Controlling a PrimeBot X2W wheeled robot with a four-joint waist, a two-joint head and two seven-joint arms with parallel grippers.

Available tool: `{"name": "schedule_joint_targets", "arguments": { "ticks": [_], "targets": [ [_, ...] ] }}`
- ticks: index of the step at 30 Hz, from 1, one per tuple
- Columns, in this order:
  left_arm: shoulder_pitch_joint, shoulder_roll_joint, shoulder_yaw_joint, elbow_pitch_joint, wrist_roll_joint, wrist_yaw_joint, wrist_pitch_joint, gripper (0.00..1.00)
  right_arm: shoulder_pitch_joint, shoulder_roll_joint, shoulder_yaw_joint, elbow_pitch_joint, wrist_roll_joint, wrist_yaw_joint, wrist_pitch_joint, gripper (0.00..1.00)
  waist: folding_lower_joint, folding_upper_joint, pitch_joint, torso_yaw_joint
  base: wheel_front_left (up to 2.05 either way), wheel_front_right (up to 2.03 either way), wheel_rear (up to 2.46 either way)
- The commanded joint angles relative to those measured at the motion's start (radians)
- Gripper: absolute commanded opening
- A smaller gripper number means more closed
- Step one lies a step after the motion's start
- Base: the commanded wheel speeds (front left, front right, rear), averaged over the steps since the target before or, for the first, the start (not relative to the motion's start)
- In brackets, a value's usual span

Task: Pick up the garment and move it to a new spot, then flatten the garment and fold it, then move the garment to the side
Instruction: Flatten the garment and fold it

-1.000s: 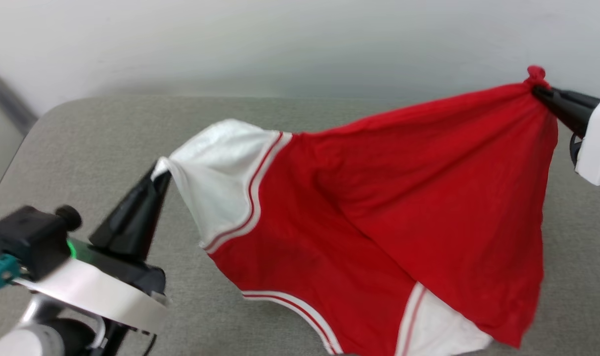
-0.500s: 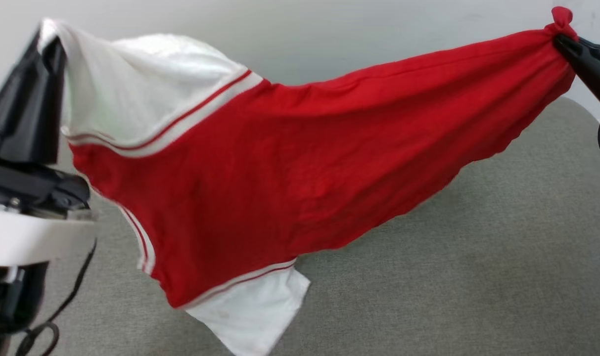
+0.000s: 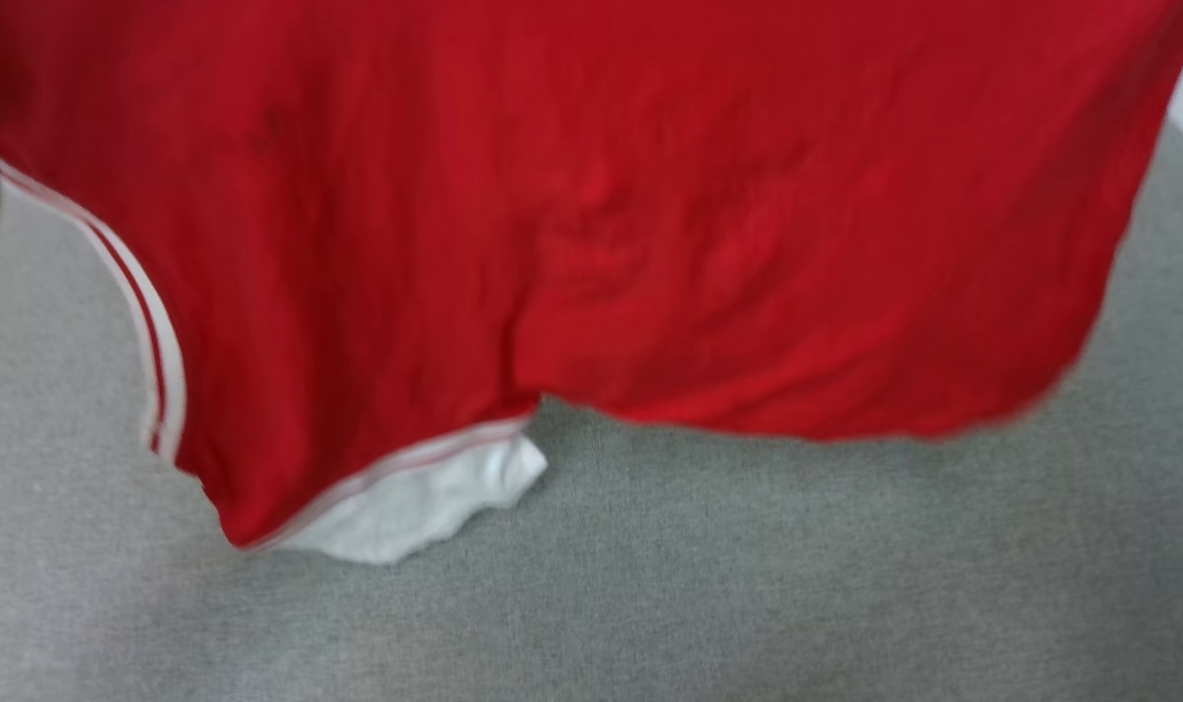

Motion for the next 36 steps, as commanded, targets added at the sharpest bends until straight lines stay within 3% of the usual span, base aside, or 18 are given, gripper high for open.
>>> {"name": "schedule_joint_targets", "arguments": {
  "ticks": [1, 2, 3, 4, 8, 22, 27, 36],
  "targets": [
    [-0.053, -0.006, -0.005, 0.032, -0.001, -0.017, 0.006, 0.0, -0.039, 0.0, 0.006, 0.019, -0.012, 0.0, -0.017, 0.0, 0.0, 0.0, 0.059, 0.002, 0.0, 0.0, 0.0],
    [-0.137, -0.01, -0.015, 0.089, 0.004, -0.047, 0.019, 0.0, -0.091, -0.004, 0.014, 0.052, -0.026, 0.0, -0.04, 0.0, 0.0, 0.0, 0.103, 0.005, 0.0, 0.0, 0.0],
    [-0.137, -0.01, -0.015, 0.089, 0.004, -0.047, 0.019, 0.0, -0.091, -0.004, 0.014, 0.052, -0.026, 0.0, -0.04, 0.0, 0.0, 0.0, 0.103, 0.005, 0.0, 0.0, 0.0],
    [-0.226, -0.018, -0.031, 0.153, 0.011, -0.078, 0.029, 0.0, -0.147, -0.006, 0.022, 0.093, -0.041, 0.0, -0.069, 0.0, 0.0, 0.0, 0.146, 0.008, 0.0, 0.0, 0.0],
    [-0.401, -0.053, -0.07, 0.286, 0.034, -0.13, 0.047, 0.0, -0.264, -0.014, 0.045, 0.194, -0.086, 0.0, -0.141, 0.0, 0.0, 0.0, 0.226, 0.014, 0.0, 0.0, 0.0],
    [-0.853, -0.196, -0.165, 0.716, 0.142, -0.246, -0.018, 0.0, -0.655, 0.018, 0.156, 0.584, -0.215, -0.001, -0.421, 0.0, 0.0, 0.0, 0.421, 0.034, 0.0, 0.0, 0.0],
    [-0.892, -0.251, -0.2, 0.842, 0.166, -0.277, -0.091, 0.0, -0.712, 0.044, 0.195, 0.723, -0.249, -0.001, -0.531, 0.0, 0.0, 0.0, 0.454, 0.051, 0.0, 0.0, 0.0],
    [-0.648, -0.354, -0.285, 0.941, 0.147, -0.311, -0.226, 0.0, -0.584, 0.08, 0.264, 0.909, -0.221, -0.001, -0.693, 0.0, 0.0, 0.0, 0.423, 0.082, 0.0, 0.0, 0.0]
  ]
}}
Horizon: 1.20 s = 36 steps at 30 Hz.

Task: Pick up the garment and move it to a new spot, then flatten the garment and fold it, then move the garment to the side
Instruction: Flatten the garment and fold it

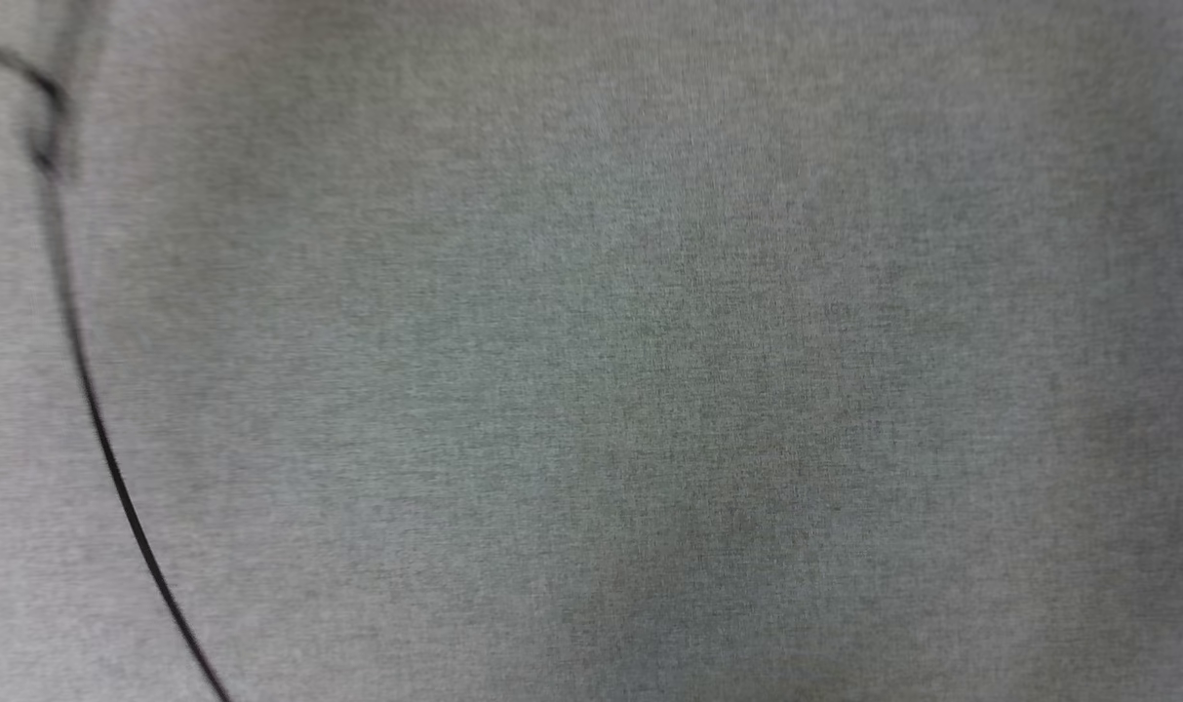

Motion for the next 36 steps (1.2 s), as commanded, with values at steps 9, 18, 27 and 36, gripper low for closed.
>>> {"name": "schedule_joint_targets", "arguments": {
  "ticks": [9, 18, 27, 36],
  "targets": [
    [0.412, -0.043, -0.053, -0.043, -0.053, 0.021, -0.065, 0.0, 0.272, -0.014, 0.142, 0.058, 0.118, 0.0, -0.055, 0.0, -0.0002, 0.0, -0.145, 0.023, 0.0, 0.0, 0.0],
    [0.807, 0.002, -0.099, -0.167, -0.121, 0.072, -0.039, 0.0, 0.555, -0.094, 0.275, 0.017, 0.276, 0.0, -0.034, 0.0, -0.0002, 0.0, -0.275, 0.044, 0.0, 0.0, 0.0],
    [1.129, 0.113, -0.138, -0.343, -0.187, 0.131, 0.05, 0.0, 0.767, -0.177, 0.334, -0.061, 0.413, 0.0, -0.008, 0.0, -0.0002, 0.0, -0.388, 0.056, 0.0, 0.0, 0.0],
    [1.371, 0.235, -0.167, -0.554, -0.25, 0.203, 0.14, 0.0, 0.961, -0.261, 0.324, -0.16, 0.523, 0.0, 0.054, 0.0, -0.0002, 0.0, -0.478, 0.048, 0.0, 0.0, 0.0]
  ]
}}
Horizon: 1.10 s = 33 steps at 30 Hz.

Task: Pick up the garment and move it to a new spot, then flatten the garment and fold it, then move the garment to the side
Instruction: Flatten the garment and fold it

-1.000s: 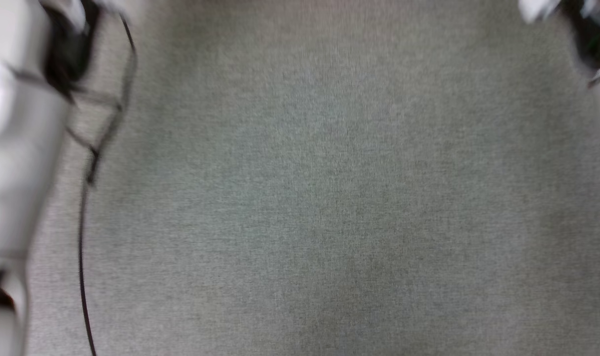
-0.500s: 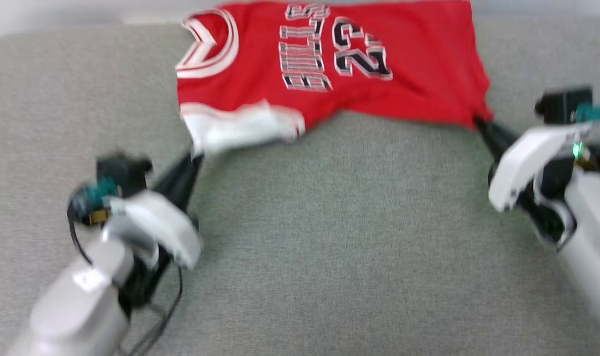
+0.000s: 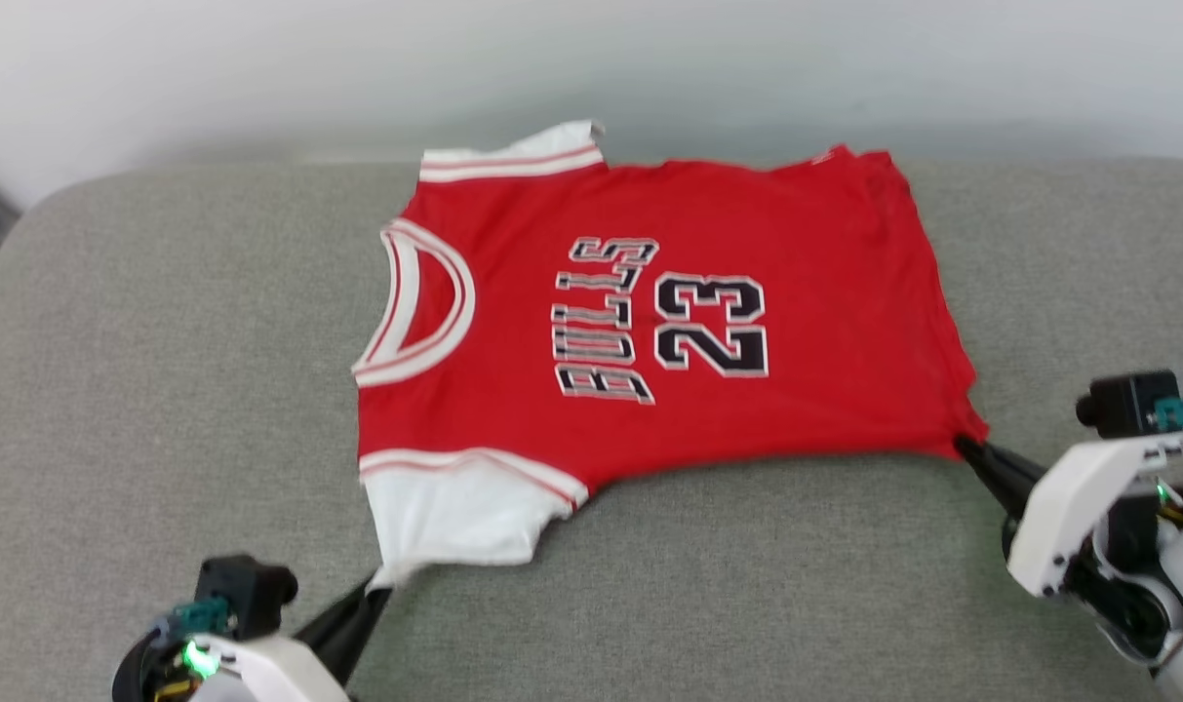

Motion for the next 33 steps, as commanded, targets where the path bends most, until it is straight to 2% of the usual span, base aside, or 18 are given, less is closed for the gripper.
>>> {"name": "schedule_joint_targets", "arguments": {
  "ticks": [1, 12, 20, 25, 33],
  "targets": [
    [0.03, 0.012, -0.002, -0.02, -0.011, 0.009, 0.01, 0.0, 0.033, -0.015, -0.007, -0.014, 0.012, 0.0, 0.009, 0.0, 0.0003, 0.0, -0.022, -0.006, 0.0, 0.0, 0.0],
    [0.225, 0.114, -0.035, -0.204, -0.097, 0.066, 0.094, 0.0, 0.27, -0.093, -0.076, -0.175, 0.064, 0.0, 0.086, 0.0, 0.0003, 0.0, -0.084, -0.014, 0.0, 0.0, 0.0],
    [0.315, 0.161, -0.061, -0.268, -0.163, 0.071, 0.149, 0.0, 0.453, -0.121, -0.161, -0.305, 0.083, 0.0, 0.173, 0.0, 0.0003, 0.0, -0.111, -0.017, 0.0, 0.0, 0.0],
    [0.348, 0.196, -0.069, -0.292, -0.193, 0.049, 0.175, 0.0, 0.552, -0.111, -0.231, -0.378, 0.085, 0.0, 0.232, 0.0, 0.0003, 0.0, -0.113, -0.023, 0.0, 0.0, 0.0],
    [0.308, 0.207, -0.018, -0.295, -0.17, 0.043, 0.106, 0.0, 0.607, -0.058, -0.332, -0.464, 0.069, 0.0, 0.285, 0.0, 0.0003, 0.0, -0.099, -0.032, 0.0, 0.0, 0.0]
  ]
}}
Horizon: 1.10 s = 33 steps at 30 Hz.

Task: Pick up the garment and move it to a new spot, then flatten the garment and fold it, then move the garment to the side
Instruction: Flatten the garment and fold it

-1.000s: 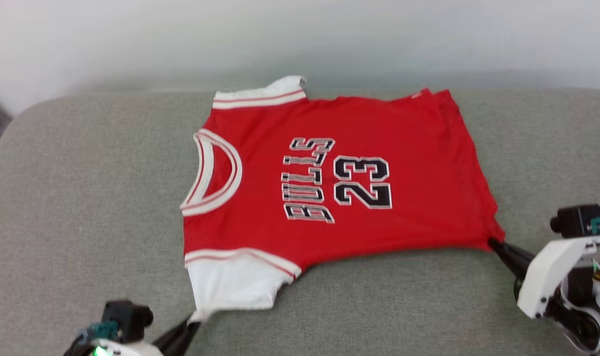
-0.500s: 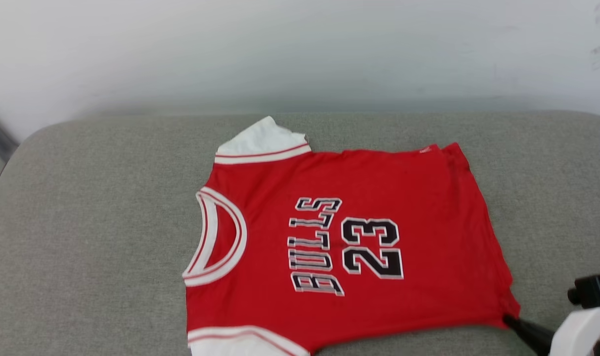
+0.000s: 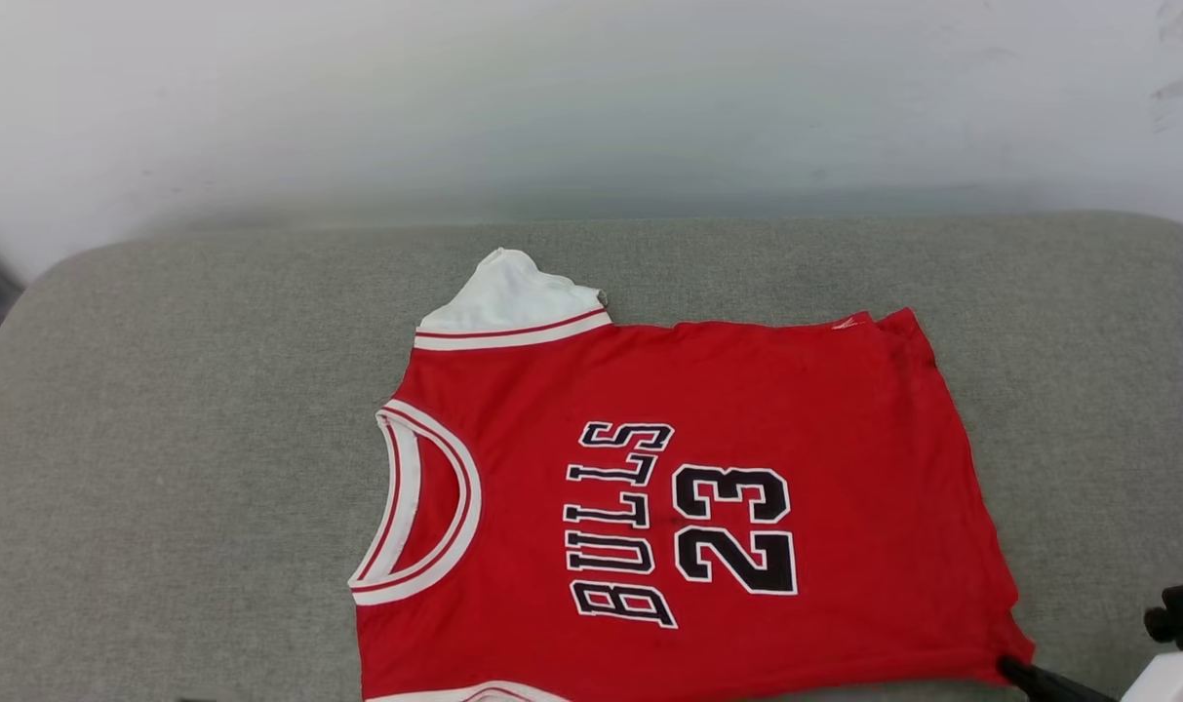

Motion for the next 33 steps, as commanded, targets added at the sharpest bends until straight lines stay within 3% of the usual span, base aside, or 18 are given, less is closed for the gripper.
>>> {"name": "schedule_joint_targets", "arguments": {
  "ticks": [1, 7, 15, 28, 33],
  "targets": [
    [-0.022, 0.003, 0.008, -0.004, 0.006, -0.006, -0.009, 0.0, 0.009, 0.006, -0.009, -0.008, -0.002, 0.0, 0.002, 0.0, 0.0001, 0.0, 0.004, -0.001, 0.0, 0.0, 0.0],
    [-0.09, 0.0, 0.076, -0.021, 0.021, -0.008, -0.067, 0.0, -0.015, 0.058, -0.087, -0.074, -0.016, 0.0, 0.056, 0.0, 0.0001, 0.0, 0.041, -0.006, 0.0, 0.0, 0.0],
    [-0.228, -0.028, 0.096, 0.017, 0.06, -0.023, -0.037, 0.0, -0.104, 0.135, -0.147, -0.109, -0.09, 0.0, 0.119, 0.0, 0.0001, 0.0, 0.103, -0.023, 0.0, 0.0, 0.0],
    [-0.46, -0.108, 0.083, 0.189, 0.117, -0.08, 0.014, 0.0, -0.281, 0.212, -0.159, -0.032, -0.243, 0.0, 0.169, 0.0, 0.0001, 0.0, 0.211, -0.028, 0.0, 0.0, 0.0],
    [-0.506, -0.151, 0.062, 0.28, 0.138, -0.084, 0.021, 0.0, -0.323, 0.226, -0.145, 0.006, -0.277, 0.0, 0.165, 0.0, 0.0001, 0.0, 0.225, -0.024, 0.0, 0.0, 0.0]
  ]
}}
